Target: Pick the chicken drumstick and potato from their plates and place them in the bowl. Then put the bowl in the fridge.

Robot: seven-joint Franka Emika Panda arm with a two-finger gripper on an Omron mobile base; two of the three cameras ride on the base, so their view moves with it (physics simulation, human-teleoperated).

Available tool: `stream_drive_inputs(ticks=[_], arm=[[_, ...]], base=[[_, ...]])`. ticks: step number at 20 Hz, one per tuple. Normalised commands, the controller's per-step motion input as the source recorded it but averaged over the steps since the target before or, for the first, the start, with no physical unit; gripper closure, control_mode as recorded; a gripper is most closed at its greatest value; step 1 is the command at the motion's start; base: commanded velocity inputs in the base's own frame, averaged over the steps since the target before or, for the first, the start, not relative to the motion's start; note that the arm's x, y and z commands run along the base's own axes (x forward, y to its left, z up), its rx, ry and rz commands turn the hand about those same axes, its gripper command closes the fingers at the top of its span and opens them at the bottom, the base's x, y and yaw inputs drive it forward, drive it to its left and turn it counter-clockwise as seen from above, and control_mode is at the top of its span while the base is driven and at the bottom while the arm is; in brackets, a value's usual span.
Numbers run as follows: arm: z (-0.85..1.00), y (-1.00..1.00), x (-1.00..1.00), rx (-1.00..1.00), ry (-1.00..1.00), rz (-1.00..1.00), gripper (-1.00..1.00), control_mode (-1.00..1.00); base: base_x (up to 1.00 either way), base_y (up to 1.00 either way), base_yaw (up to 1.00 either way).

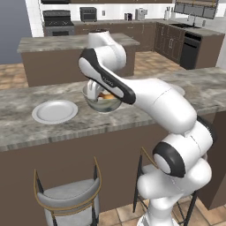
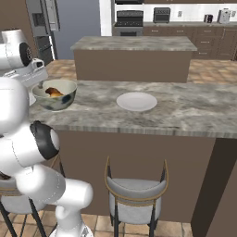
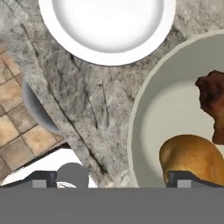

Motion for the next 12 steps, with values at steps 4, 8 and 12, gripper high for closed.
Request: stream_drive_inputs(ticks=[4, 8, 12], arm=[[-0.21, 0.37, 0.3, -0.07, 0.2, 0.14, -1.0, -1.0], [-0.22, 0.35, 0.33, -0.1, 0.14, 0.06, -1.0, -1.0], [-0.2, 0.13, 0.25, -0.04, 0.04, 0.08, -1.0, -1.0]], base=[[0.0, 0.0, 0.0], [0.0, 0.0, 0.0], [0.0, 0.0, 0.0]])
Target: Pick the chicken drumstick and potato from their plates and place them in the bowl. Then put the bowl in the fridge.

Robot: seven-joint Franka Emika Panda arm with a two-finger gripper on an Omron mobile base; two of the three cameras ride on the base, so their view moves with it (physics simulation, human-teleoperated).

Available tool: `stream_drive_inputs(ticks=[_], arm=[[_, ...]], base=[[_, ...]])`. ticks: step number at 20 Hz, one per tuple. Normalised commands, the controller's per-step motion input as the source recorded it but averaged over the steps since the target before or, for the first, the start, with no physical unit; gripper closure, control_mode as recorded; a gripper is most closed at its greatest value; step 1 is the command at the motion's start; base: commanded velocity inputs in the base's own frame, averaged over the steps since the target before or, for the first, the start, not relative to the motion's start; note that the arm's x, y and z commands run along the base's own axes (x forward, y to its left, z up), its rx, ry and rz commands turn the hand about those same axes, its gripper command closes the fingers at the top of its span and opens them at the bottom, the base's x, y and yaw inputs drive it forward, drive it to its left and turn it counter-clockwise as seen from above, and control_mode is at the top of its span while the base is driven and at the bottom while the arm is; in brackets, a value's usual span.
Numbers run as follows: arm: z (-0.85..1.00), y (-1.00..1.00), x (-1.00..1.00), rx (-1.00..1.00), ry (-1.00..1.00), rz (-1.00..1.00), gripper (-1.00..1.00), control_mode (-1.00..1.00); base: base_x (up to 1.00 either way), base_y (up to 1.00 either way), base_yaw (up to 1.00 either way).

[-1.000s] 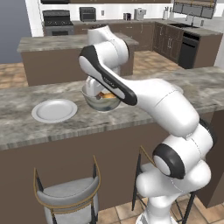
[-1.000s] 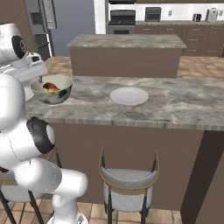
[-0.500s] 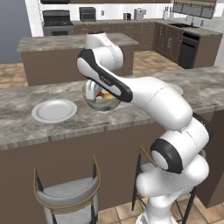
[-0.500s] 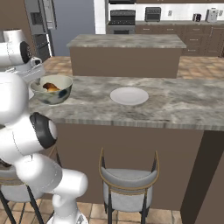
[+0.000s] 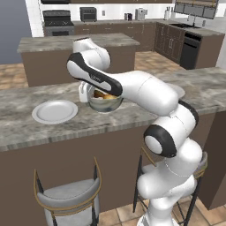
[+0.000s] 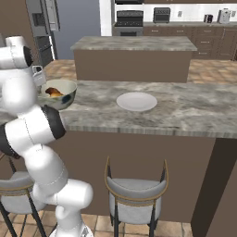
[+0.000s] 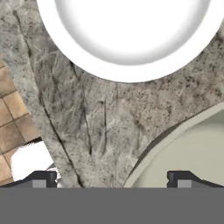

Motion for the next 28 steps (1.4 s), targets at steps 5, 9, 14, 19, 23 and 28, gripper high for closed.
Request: stream_drive_inputs(ticks=[5, 9, 14, 19, 23, 28], arm=[[-0.02, 0.0, 0.15, 0.0, 0.0, 0.04, -1.0, -1.0], [-0.01, 0.0, 0.12, 0.0, 0.0, 0.03, -1.0, -1.0], [-0.12, -0.04, 0.18, 0.0, 0.0, 0.0, -1.0, -1.0], [-0.13, -0.09, -0.05, 0.0, 0.0, 0.0, -1.0, -1.0], [-0.08, -0.11, -0.18, 0.0, 0.0, -0.05, -1.0, -1.0], [-0.01, -0.07, -0.15, 0.0, -0.04, -0.13, -1.0, -1.0]], base=[[0.0, 0.0, 0.0], [0.0, 0.0, 0.0], [0.0, 0.0, 0.0], [0.0, 0.0, 0.0], [0.0, 0.0, 0.0], [0.0, 0.0, 0.0]])
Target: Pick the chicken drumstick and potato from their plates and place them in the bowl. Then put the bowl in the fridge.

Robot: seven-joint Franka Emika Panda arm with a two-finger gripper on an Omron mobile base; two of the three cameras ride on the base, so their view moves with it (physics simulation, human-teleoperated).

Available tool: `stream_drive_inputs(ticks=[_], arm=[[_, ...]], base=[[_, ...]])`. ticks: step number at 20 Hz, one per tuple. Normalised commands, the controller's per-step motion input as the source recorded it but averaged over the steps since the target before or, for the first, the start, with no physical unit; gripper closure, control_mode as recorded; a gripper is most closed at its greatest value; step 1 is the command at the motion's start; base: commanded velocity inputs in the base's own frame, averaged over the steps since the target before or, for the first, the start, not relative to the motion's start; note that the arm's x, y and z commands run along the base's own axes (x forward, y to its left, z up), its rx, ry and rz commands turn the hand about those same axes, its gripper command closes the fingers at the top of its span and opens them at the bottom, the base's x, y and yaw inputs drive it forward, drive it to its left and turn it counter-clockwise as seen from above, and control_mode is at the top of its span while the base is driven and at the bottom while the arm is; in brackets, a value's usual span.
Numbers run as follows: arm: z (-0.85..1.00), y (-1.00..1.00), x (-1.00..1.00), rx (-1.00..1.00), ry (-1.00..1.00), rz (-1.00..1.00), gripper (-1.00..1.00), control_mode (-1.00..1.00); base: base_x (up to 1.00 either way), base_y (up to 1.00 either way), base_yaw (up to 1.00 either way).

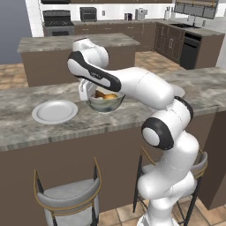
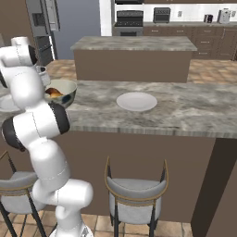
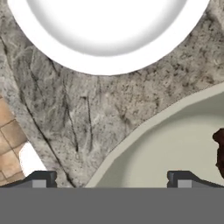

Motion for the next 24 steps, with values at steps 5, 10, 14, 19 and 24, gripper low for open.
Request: stream_drive_inputs(ticks=[5, 10, 14, 19, 24], arm=[[-0.05, -0.06, -0.11, 0.0, -0.1, -0.18, -1.0, -1.0], [-0.14, 0.0, 0.0, 0.0, -0.11, -0.15, -1.0, -1.0], [-0.15, 0.0, 0.01, 0.0, -0.1, -0.11, -1.0, -1.0], [-0.08, 0.0, 0.04, 0.0, -0.04, -0.09, -1.0, -1.0], [-0.04, 0.0, 0.12, 0.01, 0.0, -0.04, 1.0, -1.0]], base=[[0.0, 0.0, 0.0], [0.0, 0.0, 0.0], [0.0, 0.0, 0.0], [0.0, 0.0, 0.0], [0.0, 0.0, 0.0]])
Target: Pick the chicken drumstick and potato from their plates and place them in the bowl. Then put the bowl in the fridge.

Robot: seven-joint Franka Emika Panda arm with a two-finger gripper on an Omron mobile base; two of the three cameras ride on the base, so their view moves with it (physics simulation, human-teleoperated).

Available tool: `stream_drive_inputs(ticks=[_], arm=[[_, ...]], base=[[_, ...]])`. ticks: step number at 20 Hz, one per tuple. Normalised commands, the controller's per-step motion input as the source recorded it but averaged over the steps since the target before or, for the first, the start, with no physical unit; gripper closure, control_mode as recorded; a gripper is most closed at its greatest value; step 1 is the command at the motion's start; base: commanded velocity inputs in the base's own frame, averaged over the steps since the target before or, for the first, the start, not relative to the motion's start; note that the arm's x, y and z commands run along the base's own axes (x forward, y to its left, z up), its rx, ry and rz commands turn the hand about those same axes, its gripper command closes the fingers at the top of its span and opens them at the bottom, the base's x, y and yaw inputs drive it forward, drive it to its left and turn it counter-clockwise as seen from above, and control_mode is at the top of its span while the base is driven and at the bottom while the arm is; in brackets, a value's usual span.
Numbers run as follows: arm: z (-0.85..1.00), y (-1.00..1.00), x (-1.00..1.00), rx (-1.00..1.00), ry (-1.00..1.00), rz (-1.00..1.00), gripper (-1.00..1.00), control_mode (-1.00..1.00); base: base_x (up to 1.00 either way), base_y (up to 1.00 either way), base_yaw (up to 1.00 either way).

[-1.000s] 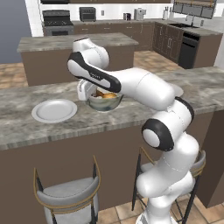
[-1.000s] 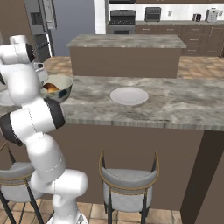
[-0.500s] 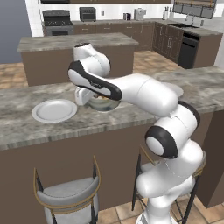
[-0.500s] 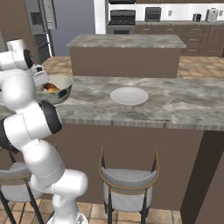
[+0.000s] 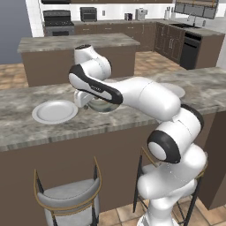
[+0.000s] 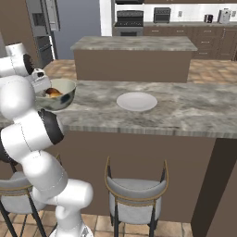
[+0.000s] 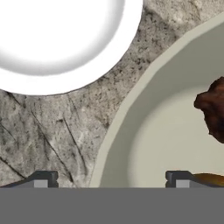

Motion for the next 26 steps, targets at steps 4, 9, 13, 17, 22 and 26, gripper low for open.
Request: stream_drive_inputs(ticks=[4, 9, 13, 17, 22, 26], arm=[[0.0, -0.01, 0.09, 0.02, 0.0, 0.0, 1.0, -1.0], [0.0, -0.07, 0.01, 0.02, 0.0, 0.0, 1.0, -1.0], [0.0, -0.07, 0.0, 0.03, 0.0, 0.0, 1.0, -1.0], [0.06, -0.04, -0.01, 0.03, -0.03, 0.0, 1.0, -1.0], [0.28, 0.0, -0.19, -0.02, -0.21, 0.02, 1.0, -1.0], [0.3, 0.0, -0.33, -0.1, -0.24, 0.0, 1.0, -1.0]], base=[[0.0, 0.0, 0.0], [0.0, 0.0, 0.0], [0.0, 0.0, 0.0], [0.0, 0.0, 0.0], [0.0, 0.0, 0.0], [0.0, 0.0, 0.0]])
